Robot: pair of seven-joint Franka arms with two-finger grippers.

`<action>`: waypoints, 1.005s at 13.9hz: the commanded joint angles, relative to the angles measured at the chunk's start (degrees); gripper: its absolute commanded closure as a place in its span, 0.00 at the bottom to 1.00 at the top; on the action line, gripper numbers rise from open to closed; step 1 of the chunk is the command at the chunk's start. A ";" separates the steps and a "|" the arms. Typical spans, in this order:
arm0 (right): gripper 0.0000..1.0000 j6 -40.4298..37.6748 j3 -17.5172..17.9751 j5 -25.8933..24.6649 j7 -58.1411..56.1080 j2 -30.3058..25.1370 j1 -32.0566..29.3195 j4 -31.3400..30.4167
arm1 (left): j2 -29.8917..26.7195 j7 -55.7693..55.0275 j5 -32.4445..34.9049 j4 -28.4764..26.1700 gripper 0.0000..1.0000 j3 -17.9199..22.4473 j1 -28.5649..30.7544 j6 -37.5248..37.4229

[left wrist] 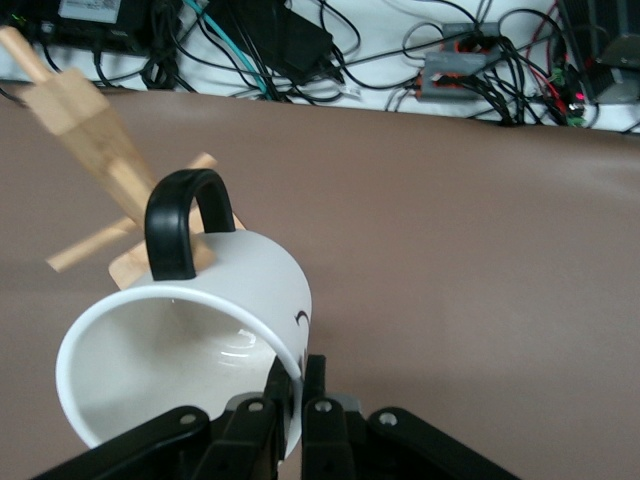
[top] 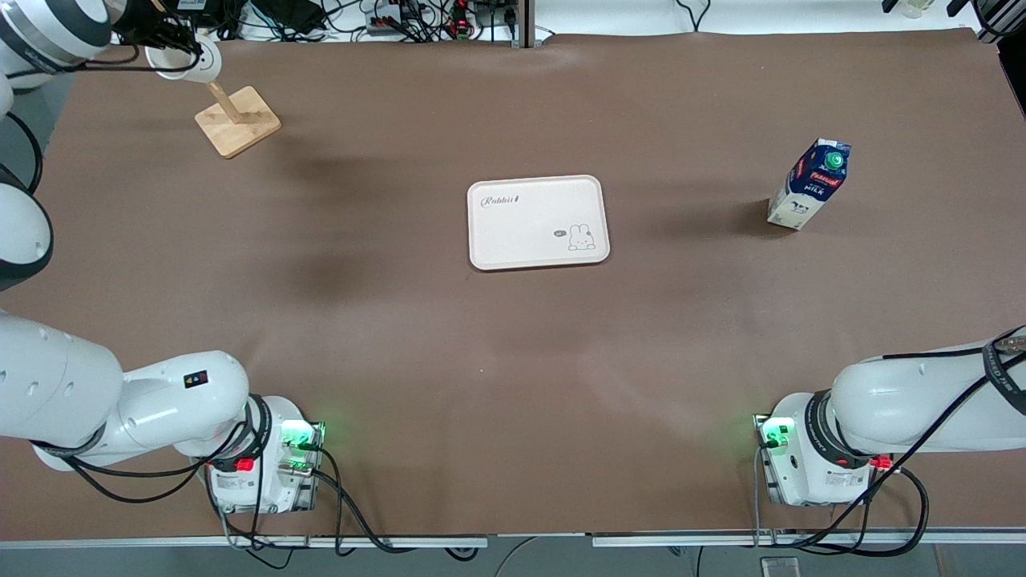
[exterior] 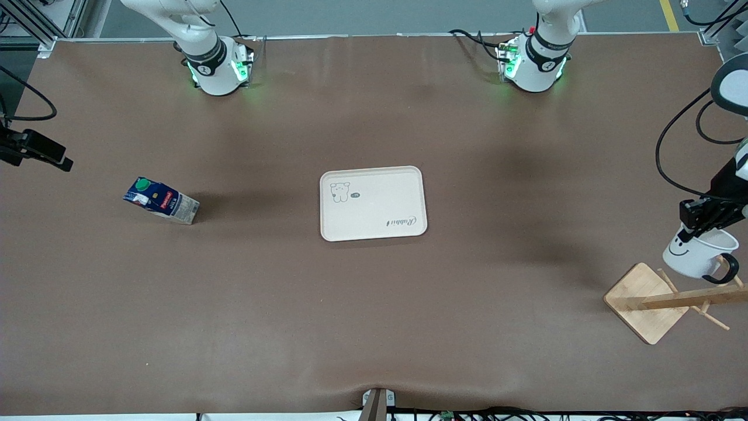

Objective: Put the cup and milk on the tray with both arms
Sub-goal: 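Lift the mug off the tree while the right gripper reaches the milk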

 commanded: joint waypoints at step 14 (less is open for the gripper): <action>0.00 -1.88 -0.19 3.97 -0.64 12.90 -3.46 1.54 | -0.99 -38.80 11.71 12.76 1.00 -22.93 -0.04 -27.42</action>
